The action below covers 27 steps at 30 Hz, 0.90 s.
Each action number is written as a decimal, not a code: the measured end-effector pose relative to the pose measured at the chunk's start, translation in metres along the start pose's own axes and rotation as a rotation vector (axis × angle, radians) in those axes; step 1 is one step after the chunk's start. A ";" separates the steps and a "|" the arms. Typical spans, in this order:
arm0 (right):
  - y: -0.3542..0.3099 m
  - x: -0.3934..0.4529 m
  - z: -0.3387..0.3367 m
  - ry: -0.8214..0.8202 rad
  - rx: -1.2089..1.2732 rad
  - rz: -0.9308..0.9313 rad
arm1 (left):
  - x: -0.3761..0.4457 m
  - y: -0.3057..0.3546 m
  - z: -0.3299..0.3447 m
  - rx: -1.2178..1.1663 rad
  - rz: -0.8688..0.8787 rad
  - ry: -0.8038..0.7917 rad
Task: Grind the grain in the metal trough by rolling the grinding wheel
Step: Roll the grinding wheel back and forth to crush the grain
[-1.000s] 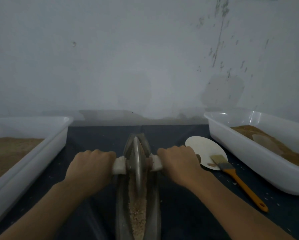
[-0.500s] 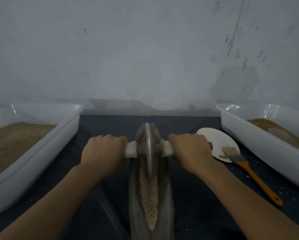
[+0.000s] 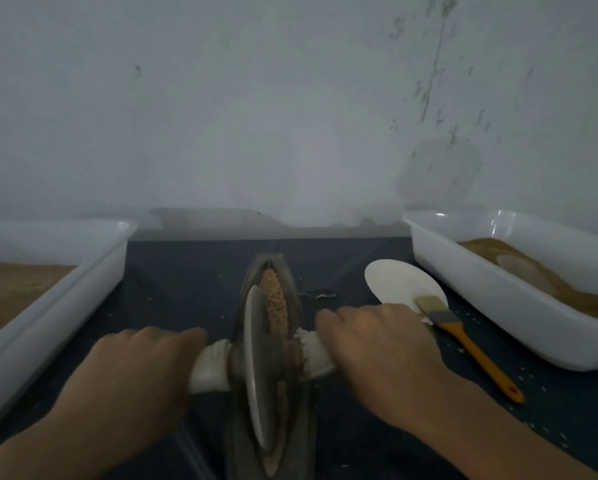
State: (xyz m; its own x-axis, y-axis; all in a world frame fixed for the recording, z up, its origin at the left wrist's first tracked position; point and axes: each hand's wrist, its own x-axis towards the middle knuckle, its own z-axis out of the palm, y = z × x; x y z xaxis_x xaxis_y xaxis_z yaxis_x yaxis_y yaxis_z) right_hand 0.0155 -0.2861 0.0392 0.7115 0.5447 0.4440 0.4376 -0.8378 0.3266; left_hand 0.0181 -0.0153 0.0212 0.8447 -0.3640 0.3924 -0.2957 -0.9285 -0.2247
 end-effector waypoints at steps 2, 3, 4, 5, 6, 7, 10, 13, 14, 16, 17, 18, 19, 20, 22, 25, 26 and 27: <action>0.003 0.012 0.012 -0.056 -0.024 0.016 | 0.008 -0.002 0.010 0.053 -0.054 -0.018; 0.005 0.020 0.020 -0.065 -0.032 0.032 | 0.015 -0.002 0.014 0.080 -0.077 -0.028; 0.008 0.029 0.028 -0.074 -0.025 0.055 | 0.025 -0.002 0.018 0.085 -0.081 -0.030; 0.012 0.037 0.035 -0.079 -0.008 0.079 | 0.034 -0.004 0.023 0.085 -0.078 -0.025; 0.016 0.046 0.043 -0.075 0.006 0.098 | 0.044 -0.006 0.030 0.101 -0.075 0.006; 0.020 0.054 0.049 -0.068 0.010 0.109 | 0.054 -0.008 0.035 0.084 -0.087 0.027; 0.027 0.071 0.060 -0.057 -0.013 0.132 | 0.072 -0.013 0.042 0.075 -0.136 0.036; 0.024 0.068 0.050 -0.061 0.001 0.109 | 0.066 -0.014 0.040 0.067 -0.127 -0.010; 0.021 0.062 0.045 -0.071 0.025 0.096 | 0.059 -0.012 0.037 0.069 -0.117 -0.027; 0.014 0.042 0.034 -0.095 0.067 0.068 | 0.042 -0.010 0.027 0.058 -0.102 -0.070; 0.010 0.029 0.028 -0.090 0.073 0.046 | 0.032 -0.010 0.024 0.040 -0.091 -0.071; 0.005 0.017 0.023 -0.069 0.072 0.028 | 0.023 -0.011 0.021 0.023 -0.085 -0.063; 0.002 0.007 0.018 -0.042 0.073 0.023 | 0.016 -0.010 0.018 -0.005 -0.067 -0.030; 0.000 -0.001 0.016 0.000 0.085 0.022 | 0.011 -0.009 0.016 -0.041 -0.025 0.015; 0.001 -0.007 0.016 0.021 0.105 0.037 | 0.005 -0.008 0.017 -0.105 0.049 0.165; 0.004 0.009 0.023 -0.044 0.066 0.087 | 0.019 -0.008 0.017 0.039 0.036 0.066; 0.007 0.020 0.028 -0.052 0.047 0.094 | 0.028 -0.008 0.020 0.068 0.000 0.044; 0.010 0.032 0.033 -0.061 0.036 0.095 | 0.036 -0.009 0.025 0.078 -0.050 0.034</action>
State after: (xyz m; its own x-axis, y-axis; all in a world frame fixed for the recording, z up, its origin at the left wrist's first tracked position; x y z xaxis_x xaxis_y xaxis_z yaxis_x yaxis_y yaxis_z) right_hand 0.0604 -0.2784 0.0291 0.7823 0.4607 0.4193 0.3854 -0.8867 0.2553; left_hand 0.0627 -0.0180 0.0151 0.8413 -0.3211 0.4349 -0.2171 -0.9375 -0.2721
